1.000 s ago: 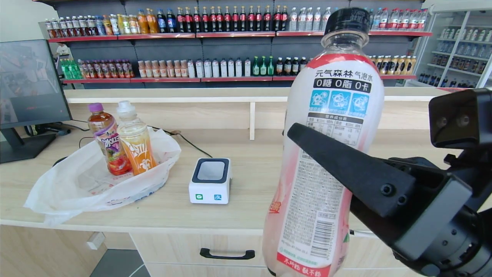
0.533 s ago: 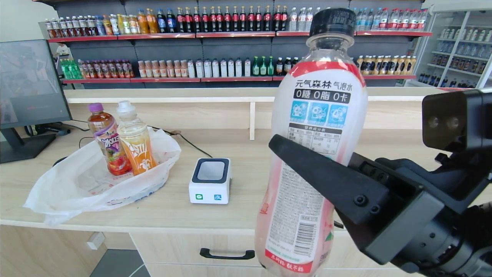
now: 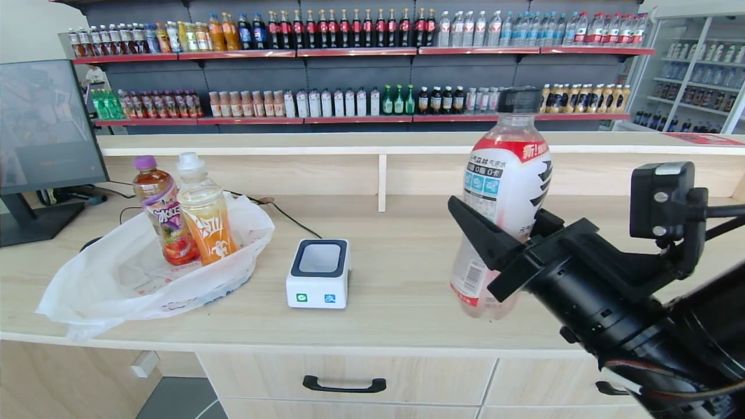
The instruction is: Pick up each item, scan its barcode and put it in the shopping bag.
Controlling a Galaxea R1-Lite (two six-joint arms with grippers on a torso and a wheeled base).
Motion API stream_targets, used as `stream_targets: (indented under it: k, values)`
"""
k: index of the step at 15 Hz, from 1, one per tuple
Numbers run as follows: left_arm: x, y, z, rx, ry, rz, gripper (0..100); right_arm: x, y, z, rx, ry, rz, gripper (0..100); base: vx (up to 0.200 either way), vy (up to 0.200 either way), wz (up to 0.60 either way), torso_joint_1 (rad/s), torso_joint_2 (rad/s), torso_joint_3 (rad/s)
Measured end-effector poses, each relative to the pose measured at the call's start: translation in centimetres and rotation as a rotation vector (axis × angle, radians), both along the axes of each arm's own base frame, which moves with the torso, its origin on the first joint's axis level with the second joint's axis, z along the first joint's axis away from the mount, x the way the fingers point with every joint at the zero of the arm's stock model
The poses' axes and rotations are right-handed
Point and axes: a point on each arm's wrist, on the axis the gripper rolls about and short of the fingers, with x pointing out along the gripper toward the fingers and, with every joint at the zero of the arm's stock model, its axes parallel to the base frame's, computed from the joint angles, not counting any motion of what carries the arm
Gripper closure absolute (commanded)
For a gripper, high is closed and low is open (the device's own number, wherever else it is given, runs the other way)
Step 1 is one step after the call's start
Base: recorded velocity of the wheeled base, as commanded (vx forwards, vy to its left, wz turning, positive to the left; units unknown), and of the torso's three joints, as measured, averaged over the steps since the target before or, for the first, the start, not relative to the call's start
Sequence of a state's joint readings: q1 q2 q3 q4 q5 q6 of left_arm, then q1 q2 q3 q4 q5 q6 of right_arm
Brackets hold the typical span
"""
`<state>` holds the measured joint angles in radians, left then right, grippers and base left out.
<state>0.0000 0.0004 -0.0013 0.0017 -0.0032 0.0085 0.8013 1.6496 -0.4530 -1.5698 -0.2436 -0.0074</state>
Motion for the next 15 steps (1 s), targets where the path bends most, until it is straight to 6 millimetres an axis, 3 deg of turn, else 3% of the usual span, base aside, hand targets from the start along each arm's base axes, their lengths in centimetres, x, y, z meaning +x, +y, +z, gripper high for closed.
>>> stream_targets:
  k: [2,6,15]
  values:
    - [0.0,0.0,0.0,0.0,0.0,0.0,0,0.8,-1.7,-0.5,-0.077,-0.011,-0.125,100,0.0,0.0,0.0,0.0,0.0,0.0]
    - [0.0,0.0,0.0,0.001,0.0,0.0,0,0.4,-4.1,-1.1,-0.096,0.012,-0.18,100,0.0,0.0,0.0,0.0,0.0,0.0]
    - [0.0,0.0,0.0,0.0,0.001,0.0,0,-0.5,-5.7,0.5,-0.02,-0.029,-0.203,100,0.0,0.0,0.0,0.0,0.0,0.0]
